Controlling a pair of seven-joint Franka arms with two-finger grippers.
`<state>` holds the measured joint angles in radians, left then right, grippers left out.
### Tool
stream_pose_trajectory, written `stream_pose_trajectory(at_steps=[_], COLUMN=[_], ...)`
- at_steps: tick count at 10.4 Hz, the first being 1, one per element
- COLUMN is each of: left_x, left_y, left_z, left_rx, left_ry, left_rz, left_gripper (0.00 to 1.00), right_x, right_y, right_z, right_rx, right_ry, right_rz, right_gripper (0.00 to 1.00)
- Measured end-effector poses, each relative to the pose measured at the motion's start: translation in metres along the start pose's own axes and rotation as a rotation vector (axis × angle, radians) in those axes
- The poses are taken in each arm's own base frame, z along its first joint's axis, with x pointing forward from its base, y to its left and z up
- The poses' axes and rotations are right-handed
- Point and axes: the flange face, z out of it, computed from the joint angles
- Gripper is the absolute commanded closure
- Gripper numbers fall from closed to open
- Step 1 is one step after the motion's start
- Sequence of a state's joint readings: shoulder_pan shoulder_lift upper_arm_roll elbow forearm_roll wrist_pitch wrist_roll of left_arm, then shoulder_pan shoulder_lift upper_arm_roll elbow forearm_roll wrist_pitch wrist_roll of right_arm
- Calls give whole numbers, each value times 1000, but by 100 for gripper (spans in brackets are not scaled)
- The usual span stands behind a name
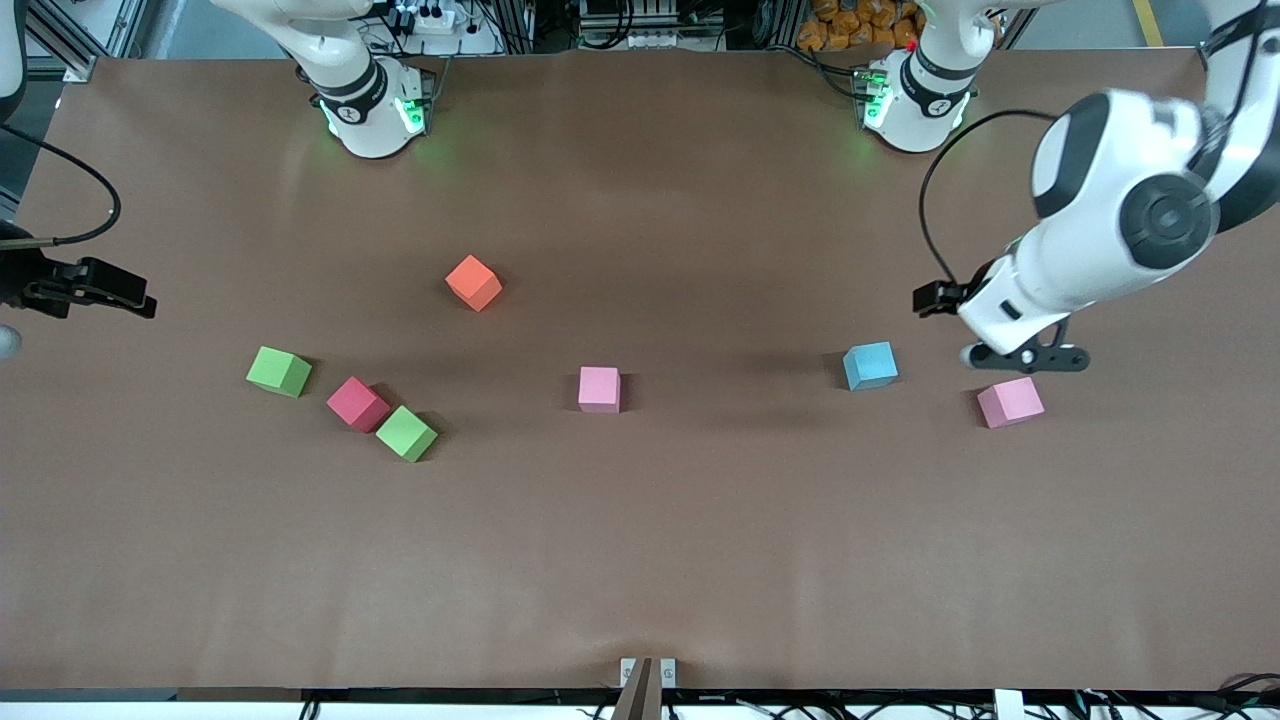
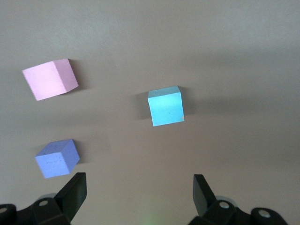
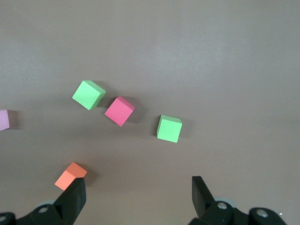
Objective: Arrange blocks into number 1
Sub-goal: 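Reach the left gripper down and grasp the cyan cube, then carry the cyan cube toward the pink cube while the right gripper reaches the red cube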
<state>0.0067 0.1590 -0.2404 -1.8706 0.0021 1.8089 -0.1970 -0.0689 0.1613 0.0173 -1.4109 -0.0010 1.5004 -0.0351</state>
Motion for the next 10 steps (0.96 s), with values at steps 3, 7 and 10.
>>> stream_pose_trajectory(at_steps=[3,7,10], left_x=[28,54,55], left_y=[7,17,31], left_z=[80,151,187], left_rx=[-18,-39,-15], left_ry=[-59,-69,-110], left_rz=[-47,-125,-151], left_gripper=[0,0,0], right_x=[0,2,2], right_y=[0,0,-1], right_z=[1,1,3], right_rx=[0,-1,0], right_ry=[2,9,5], right_rz=[0,-1,-1], right_gripper=[0,0,0])
